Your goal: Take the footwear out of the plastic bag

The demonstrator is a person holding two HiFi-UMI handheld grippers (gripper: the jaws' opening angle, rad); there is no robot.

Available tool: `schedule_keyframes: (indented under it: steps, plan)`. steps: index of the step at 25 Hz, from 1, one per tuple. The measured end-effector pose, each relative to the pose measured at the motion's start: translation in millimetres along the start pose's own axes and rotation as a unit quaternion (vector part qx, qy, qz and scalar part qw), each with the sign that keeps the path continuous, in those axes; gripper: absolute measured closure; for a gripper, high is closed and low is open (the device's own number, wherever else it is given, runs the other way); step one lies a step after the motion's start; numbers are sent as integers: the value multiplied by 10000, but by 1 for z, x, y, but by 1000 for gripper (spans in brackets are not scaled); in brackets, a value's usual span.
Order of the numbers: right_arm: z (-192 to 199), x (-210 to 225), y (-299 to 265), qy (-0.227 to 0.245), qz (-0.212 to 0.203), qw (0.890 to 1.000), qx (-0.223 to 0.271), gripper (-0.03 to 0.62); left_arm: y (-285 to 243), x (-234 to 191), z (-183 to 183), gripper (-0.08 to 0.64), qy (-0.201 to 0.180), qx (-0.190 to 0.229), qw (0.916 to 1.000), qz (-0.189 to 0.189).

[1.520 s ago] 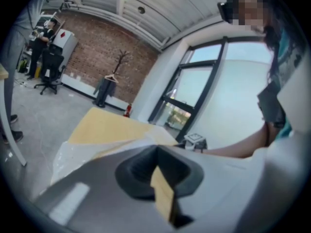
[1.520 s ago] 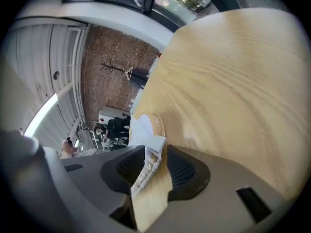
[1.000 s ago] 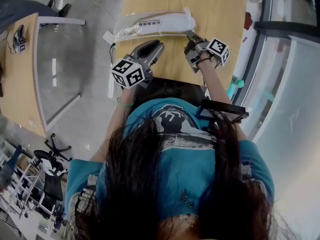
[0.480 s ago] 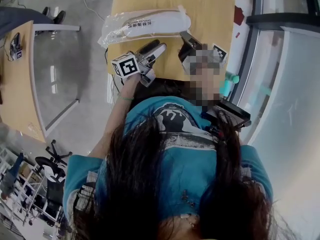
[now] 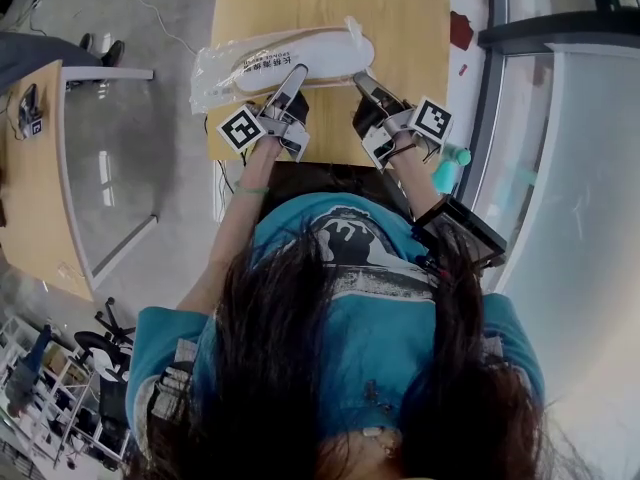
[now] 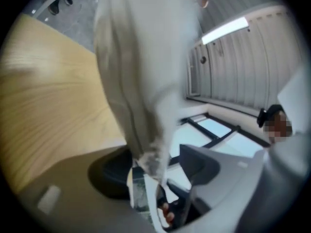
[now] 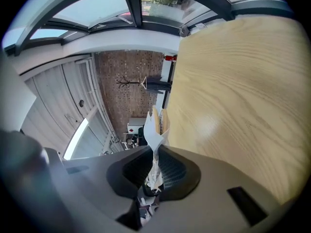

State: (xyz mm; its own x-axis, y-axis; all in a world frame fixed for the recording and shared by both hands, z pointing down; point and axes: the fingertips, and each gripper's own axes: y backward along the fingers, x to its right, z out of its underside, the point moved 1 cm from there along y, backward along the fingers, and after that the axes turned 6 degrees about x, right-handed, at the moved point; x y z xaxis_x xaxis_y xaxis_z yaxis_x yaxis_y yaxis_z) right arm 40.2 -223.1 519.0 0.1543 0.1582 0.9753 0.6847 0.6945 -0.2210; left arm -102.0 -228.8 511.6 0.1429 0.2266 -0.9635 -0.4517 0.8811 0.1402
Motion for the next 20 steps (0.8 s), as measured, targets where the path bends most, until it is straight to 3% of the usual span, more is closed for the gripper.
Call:
schedule_keyframes:
  steps: [2, 4, 7, 9, 13, 17, 20]
  plan:
    - [4, -2, 1, 159, 53, 9998, -51, 549, 0, -1, -1, 307, 47, 40, 10000, -54]
    - [7, -4, 2, 376, 66, 9992, -151, 548, 3, -4, -2, 397, -25, 65, 9999, -144]
    - [13, -11, 1, 1040, 6, 9934, -492, 548, 9, -9, -7, 420, 121, 100, 9997, -206]
    - [21, -17, 0, 1575, -181, 9835, -873, 546, 12, -7, -11, 442, 330, 116, 9993, -127]
    - [29, -22, 5, 2488, -342, 9565, -1484, 523, 16, 3, -15, 456, 369, 51, 9993, 96]
    - [15, -28, 11, 2931, -388, 9441, -1460, 469, 27, 0, -27, 457, 433, 301, 9985, 117]
    - [-3, -38, 14, 3030, -490, 9440, -1208, 468, 32, 6, -33, 459, 402, 269, 9983, 310]
